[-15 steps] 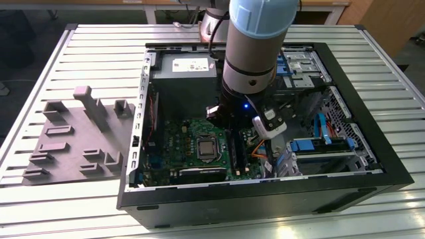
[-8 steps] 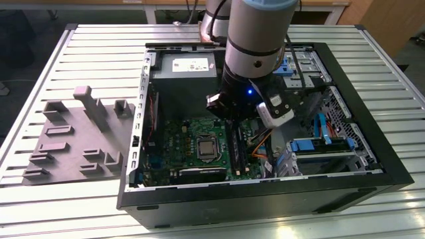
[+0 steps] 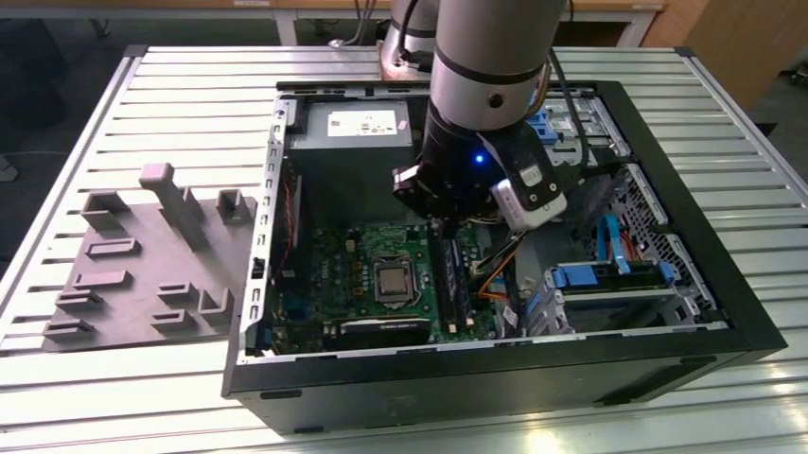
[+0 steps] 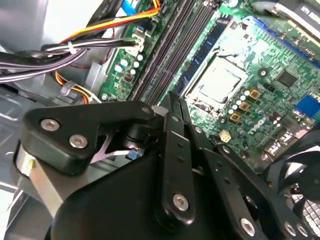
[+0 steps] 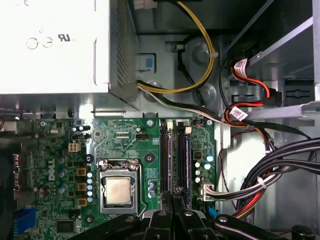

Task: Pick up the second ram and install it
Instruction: 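Insert the second ram into the second slot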

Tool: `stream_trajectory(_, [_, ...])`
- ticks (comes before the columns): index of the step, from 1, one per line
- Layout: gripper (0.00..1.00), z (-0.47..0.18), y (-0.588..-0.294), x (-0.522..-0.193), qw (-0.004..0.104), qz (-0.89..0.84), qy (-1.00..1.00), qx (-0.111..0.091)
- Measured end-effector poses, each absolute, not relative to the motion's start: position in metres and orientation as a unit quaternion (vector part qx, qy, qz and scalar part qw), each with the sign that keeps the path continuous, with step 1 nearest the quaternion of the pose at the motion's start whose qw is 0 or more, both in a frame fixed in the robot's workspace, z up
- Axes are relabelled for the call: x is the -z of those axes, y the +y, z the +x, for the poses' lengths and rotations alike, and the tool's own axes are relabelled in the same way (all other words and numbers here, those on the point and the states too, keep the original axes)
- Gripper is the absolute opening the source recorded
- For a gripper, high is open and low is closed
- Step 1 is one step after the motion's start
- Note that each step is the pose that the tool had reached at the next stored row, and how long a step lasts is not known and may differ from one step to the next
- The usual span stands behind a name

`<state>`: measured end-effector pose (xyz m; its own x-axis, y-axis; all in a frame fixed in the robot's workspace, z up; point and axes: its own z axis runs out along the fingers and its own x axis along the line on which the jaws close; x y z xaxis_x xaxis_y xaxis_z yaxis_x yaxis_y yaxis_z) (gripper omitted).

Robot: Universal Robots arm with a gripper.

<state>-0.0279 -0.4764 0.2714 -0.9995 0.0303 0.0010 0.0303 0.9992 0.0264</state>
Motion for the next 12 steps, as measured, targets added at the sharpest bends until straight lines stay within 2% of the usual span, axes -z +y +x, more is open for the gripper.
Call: stream_trajectory(12, [0.12, -0.0278, -0.4778, -0.271, 0.0, -0.015, -1.0, 0.013])
